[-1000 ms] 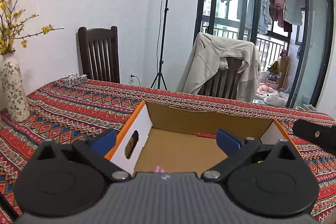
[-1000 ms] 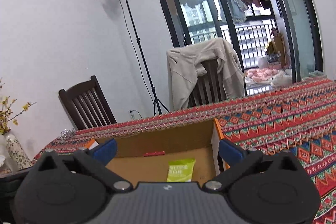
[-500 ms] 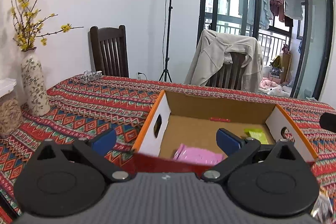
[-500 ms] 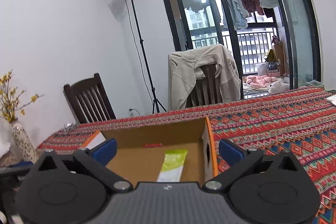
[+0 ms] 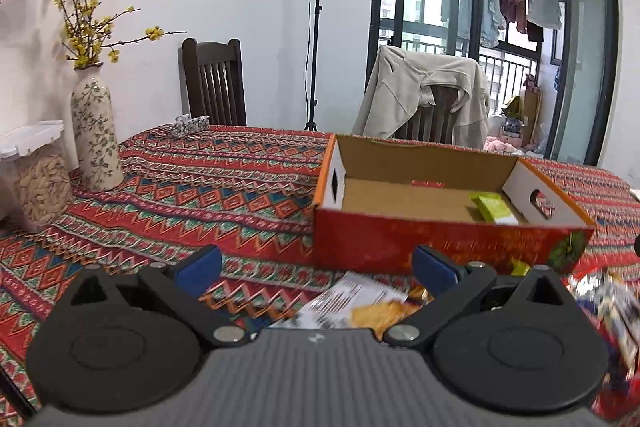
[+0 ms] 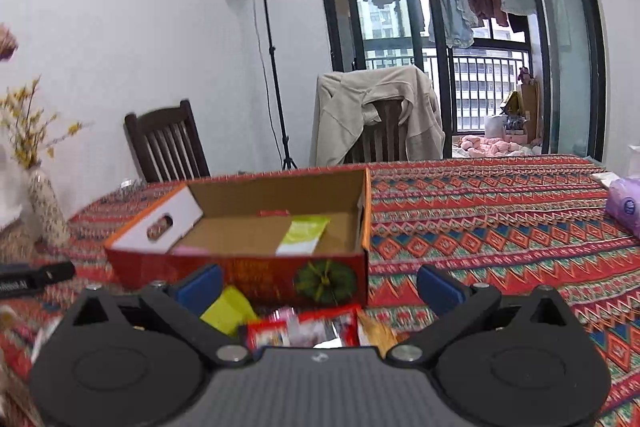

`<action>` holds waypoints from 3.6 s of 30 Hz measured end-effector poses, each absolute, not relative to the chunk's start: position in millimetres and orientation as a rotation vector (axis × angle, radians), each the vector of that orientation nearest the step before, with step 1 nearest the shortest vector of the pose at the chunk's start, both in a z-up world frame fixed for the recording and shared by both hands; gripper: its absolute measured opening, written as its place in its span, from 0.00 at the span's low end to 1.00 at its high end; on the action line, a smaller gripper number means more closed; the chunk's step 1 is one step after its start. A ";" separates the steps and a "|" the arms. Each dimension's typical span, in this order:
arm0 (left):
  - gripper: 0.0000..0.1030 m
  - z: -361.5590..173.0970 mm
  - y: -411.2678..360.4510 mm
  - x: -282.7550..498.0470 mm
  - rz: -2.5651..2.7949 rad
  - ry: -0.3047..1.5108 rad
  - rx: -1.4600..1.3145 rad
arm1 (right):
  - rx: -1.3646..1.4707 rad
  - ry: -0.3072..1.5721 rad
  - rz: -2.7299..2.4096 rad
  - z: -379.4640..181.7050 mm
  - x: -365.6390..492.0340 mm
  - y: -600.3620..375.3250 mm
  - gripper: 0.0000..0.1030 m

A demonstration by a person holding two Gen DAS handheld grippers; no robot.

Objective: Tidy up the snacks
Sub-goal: 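Grasp the red-wrapped bars with the right gripper while the left grasps a white packet, then lift the red-wrapped bars with the right gripper while the left lifts the white packet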

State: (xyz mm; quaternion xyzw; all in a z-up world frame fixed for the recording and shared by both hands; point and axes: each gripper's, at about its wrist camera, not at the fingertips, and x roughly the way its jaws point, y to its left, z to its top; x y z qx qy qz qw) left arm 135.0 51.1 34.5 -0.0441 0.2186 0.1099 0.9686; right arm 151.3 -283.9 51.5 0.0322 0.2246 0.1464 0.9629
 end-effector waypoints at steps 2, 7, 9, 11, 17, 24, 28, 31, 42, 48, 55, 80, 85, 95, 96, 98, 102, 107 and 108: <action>1.00 30.7 57.0 124.4 0.216 0.440 -0.085 | 0.042 0.463 0.302 46.4 139.5 -285.4 1.00; 1.00 15.5 75.4 102.0 0.204 0.454 -0.098 | 0.011 0.491 0.320 34.7 114.6 -287.5 1.00; 1.00 7.9 83.2 94.4 0.201 0.459 -0.112 | 0.002 0.500 0.323 29.2 105.9 -287.3 1.00; 1.00 1.7 88.9 89.9 0.205 0.462 -0.126 | -0.008 0.504 0.321 23.4 97.7 -286.3 1.00; 1.00 -6.3 93.8 83.3 0.206 0.433 -0.142 | -0.006 0.546 0.308 6.3 87.1 -287.8 1.00; 1.00 -7.2 79.8 76.7 0.201 0.377 -0.075 | 0.012 0.587 0.323 -2.5 87.7 -286.3 1.00; 1.00 -7.3 85.7 77.8 0.204 0.385 -0.113 | 0.023 0.615 0.343 -5.1 95.4 -283.8 0.93; 1.00 -7.1 86.6 76.3 0.203 0.377 -0.114 | 0.035 0.636 0.341 -7.7 105.7 -284.2 0.88; 1.00 -7.4 88.2 75.9 0.195 0.383 -0.125 | -0.013 0.642 0.327 -3.3 142.7 -275.4 0.87; 1.00 -7.6 90.0 77.1 0.193 0.387 -0.129 | -0.076 0.619 0.360 0.3 158.9 -263.4 0.86; 1.00 -8.4 90.2 76.6 0.190 0.387 -0.137 | -0.062 0.680 0.385 -11.5 176.4 -259.9 0.84; 1.00 -11.5 90.4 92.3 0.156 0.497 -0.129 | -0.088 0.352 0.269 5.5 95.7 -271.6 0.62; 1.00 -17.0 103.0 117.1 0.113 0.658 -0.156 | -0.111 0.335 0.264 3.7 91.3 -264.5 0.62; 1.00 -19.2 110.5 144.3 0.155 0.742 -0.085 | -0.087 0.332 0.269 3.5 90.5 -269.9 0.62; 1.00 -19.9 109.6 144.2 0.151 0.741 -0.087 | -0.086 0.332 0.269 3.7 91.2 -269.0 0.62; 0.99 -21.2 109.5 140.5 0.153 0.734 -0.081 | -0.081 0.331 0.272 3.5 91.4 -269.6 0.62; 0.87 -21.1 115.3 131.2 0.156 0.707 -0.110 | -0.072 0.331 0.278 3.2 91.4 -271.2 0.62; 0.58 -17.2 120.8 118.0 0.146 0.670 -0.155 | -0.065 0.328 0.282 3.4 91.3 -273.6 0.62; 0.58 -16.6 121.7 116.2 0.144 0.663 -0.164 | -0.065 0.328 0.283 3.2 91.2 -273.5 0.62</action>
